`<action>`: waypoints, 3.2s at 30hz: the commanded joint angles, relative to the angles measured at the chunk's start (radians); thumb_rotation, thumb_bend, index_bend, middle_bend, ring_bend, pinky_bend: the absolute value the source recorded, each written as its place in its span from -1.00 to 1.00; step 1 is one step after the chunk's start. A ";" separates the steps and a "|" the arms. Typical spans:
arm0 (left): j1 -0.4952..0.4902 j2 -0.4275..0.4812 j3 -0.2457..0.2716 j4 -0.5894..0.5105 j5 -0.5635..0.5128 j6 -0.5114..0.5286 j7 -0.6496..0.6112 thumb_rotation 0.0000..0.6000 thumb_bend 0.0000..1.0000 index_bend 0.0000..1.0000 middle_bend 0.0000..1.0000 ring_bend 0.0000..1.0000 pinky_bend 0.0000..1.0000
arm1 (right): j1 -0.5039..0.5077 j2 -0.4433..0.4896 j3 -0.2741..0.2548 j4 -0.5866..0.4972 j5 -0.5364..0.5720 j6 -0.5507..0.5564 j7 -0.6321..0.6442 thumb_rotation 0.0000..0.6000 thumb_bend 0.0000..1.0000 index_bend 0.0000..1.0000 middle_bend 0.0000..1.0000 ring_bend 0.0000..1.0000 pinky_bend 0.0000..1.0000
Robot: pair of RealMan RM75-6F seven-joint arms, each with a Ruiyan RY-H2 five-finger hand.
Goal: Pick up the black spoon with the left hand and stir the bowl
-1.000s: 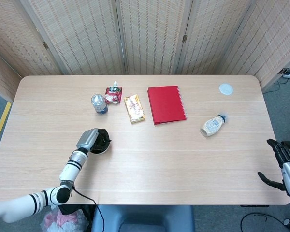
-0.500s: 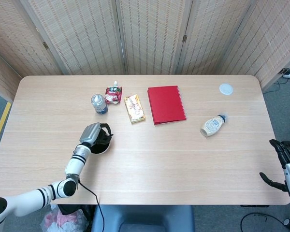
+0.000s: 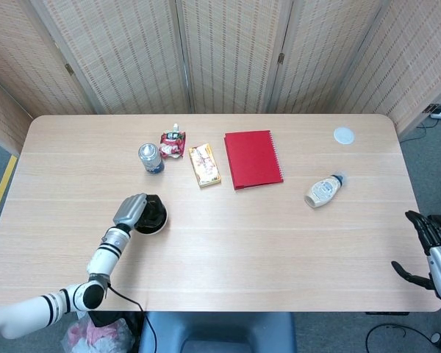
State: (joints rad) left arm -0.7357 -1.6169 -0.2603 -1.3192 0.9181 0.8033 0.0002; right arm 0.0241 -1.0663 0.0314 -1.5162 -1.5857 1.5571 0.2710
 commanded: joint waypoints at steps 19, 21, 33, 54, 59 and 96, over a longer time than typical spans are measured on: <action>-0.051 -0.075 -0.042 0.125 -0.066 -0.013 0.025 1.00 0.01 0.39 0.88 0.76 1.00 | -0.008 -0.001 -0.001 0.000 0.006 0.008 0.002 1.00 -0.77 -1.00 -0.82 -0.72 -0.84; -0.043 -0.065 -0.042 0.122 -0.069 -0.010 0.021 1.00 0.01 0.39 0.88 0.76 1.00 | -0.007 -0.001 -0.001 0.000 0.004 0.006 0.002 1.00 -0.77 -1.00 -0.82 -0.72 -0.84; 0.024 0.012 0.006 -0.004 -0.008 0.010 -0.012 1.00 0.01 0.39 0.88 0.76 1.00 | 0.008 -0.006 0.000 -0.005 -0.002 -0.010 -0.010 1.00 -0.76 -1.00 -0.82 -0.72 -0.84; -0.052 -0.067 -0.053 0.118 -0.085 -0.022 0.023 1.00 0.01 0.39 0.88 0.75 1.00 | 0.001 -0.006 0.000 -0.005 0.004 -0.001 -0.006 1.00 -0.77 -1.00 -0.82 -0.72 -0.84; -0.022 -0.027 -0.040 0.078 -0.075 -0.011 0.011 1.00 0.01 0.39 0.88 0.75 1.00 | 0.005 -0.009 -0.001 -0.001 -0.003 -0.003 -0.008 1.00 -0.77 -1.00 -0.82 -0.72 -0.84; -0.017 -0.016 -0.031 0.045 -0.049 0.003 0.001 1.00 0.01 0.38 0.88 0.75 1.00 | -0.008 -0.013 -0.003 0.007 -0.002 0.013 0.001 1.00 -0.77 -1.00 -0.82 -0.71 -0.84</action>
State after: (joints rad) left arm -0.7629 -1.6446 -0.2992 -1.2605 0.8594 0.8022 0.0066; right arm 0.0166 -1.0792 0.0282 -1.5091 -1.5876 1.5701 0.2718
